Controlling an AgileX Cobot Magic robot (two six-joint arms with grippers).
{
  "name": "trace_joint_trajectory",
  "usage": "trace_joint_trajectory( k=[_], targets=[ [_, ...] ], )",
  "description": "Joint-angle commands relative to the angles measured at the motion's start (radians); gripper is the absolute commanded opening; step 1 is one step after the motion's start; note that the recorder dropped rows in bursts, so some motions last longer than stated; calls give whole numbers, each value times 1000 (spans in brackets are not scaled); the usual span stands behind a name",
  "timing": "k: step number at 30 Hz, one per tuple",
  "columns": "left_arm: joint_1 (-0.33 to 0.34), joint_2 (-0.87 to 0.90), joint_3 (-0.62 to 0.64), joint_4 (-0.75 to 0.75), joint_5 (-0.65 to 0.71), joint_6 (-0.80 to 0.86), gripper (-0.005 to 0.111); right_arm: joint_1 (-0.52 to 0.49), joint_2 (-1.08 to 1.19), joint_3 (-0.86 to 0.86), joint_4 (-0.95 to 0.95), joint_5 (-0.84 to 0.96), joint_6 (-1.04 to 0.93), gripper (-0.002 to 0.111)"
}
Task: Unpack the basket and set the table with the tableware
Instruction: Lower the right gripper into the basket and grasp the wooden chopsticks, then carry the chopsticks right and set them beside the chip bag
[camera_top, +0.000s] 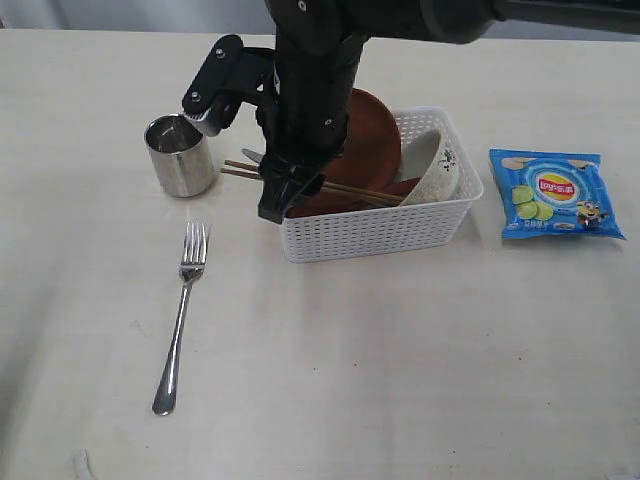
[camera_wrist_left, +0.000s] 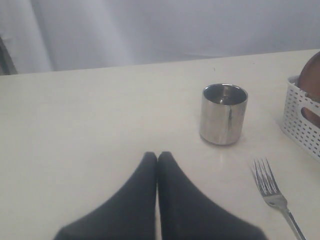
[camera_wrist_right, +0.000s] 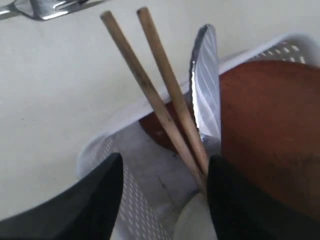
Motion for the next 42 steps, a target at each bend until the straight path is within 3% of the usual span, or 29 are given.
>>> trace_joint_trajectory(
  k=[1, 17, 27, 31, 42],
  targets=[
    [-6, -2, 2, -2, -8, -4, 0, -1, 17, 3, -28, -20, 9, 49],
    [-6, -2, 2, -2, -8, -4, 0, -1, 62, 3, -129, -118, 127, 49],
    [-6, -2, 2, -2, -8, -4, 0, -1, 78, 3, -125, -128, 118, 20],
    [-6, -2, 2, -2, -8, -4, 0, -1, 82, 3, -125, -125, 118, 0],
    [-6, -2, 2, -2, -8, -4, 0, -1, 38, 3, -152, -113, 110, 0]
  ],
)
